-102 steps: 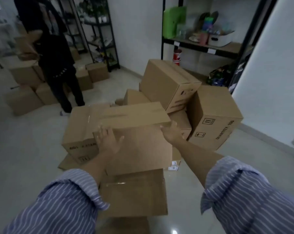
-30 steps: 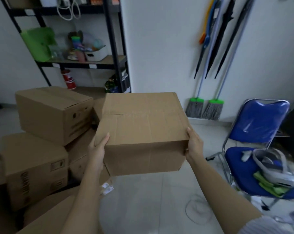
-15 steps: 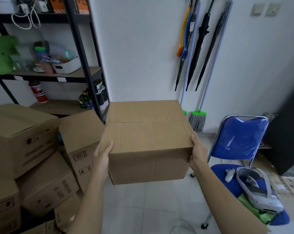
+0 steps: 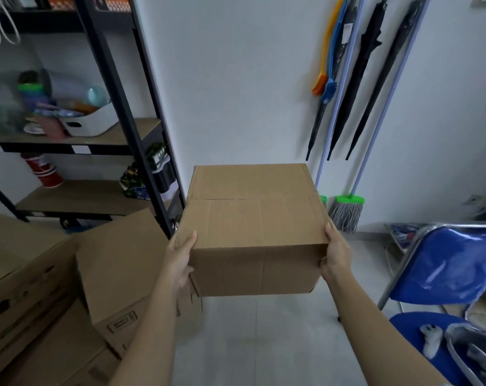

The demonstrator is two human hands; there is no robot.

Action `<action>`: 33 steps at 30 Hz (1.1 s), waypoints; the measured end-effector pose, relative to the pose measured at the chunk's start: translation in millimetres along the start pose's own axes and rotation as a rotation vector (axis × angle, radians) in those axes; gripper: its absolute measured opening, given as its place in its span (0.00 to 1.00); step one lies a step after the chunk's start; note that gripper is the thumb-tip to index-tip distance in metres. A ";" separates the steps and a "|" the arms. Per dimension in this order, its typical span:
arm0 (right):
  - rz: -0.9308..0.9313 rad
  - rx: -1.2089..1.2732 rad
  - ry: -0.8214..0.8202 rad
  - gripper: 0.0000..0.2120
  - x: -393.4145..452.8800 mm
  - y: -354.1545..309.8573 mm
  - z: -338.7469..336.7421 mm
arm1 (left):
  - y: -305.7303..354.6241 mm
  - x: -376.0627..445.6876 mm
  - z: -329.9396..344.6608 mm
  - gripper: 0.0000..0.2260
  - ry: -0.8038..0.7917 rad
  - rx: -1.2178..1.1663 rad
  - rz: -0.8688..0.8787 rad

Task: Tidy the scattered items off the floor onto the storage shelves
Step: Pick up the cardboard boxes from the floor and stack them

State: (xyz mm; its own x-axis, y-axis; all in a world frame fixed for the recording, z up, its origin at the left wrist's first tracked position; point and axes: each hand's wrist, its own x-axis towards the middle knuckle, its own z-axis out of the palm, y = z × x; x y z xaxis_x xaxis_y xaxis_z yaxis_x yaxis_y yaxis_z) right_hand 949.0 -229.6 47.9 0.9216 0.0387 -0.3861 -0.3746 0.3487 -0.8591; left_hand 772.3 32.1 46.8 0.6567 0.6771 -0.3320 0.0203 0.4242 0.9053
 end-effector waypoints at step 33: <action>0.594 -0.264 -0.032 0.17 400.0 225.8 248.3 | -65.2 488.0 -25.8 0.18 0.456 -0.094 -0.267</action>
State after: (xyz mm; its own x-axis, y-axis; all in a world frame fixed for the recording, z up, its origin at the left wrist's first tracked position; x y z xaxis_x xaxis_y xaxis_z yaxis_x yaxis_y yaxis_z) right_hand 1258.2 97.2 -217.1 0.5506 0.1833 -0.8144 -0.8301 0.0172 -0.5573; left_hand 1072.0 350.4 -181.1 0.2431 0.7223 -0.6474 0.0606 0.6548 0.7534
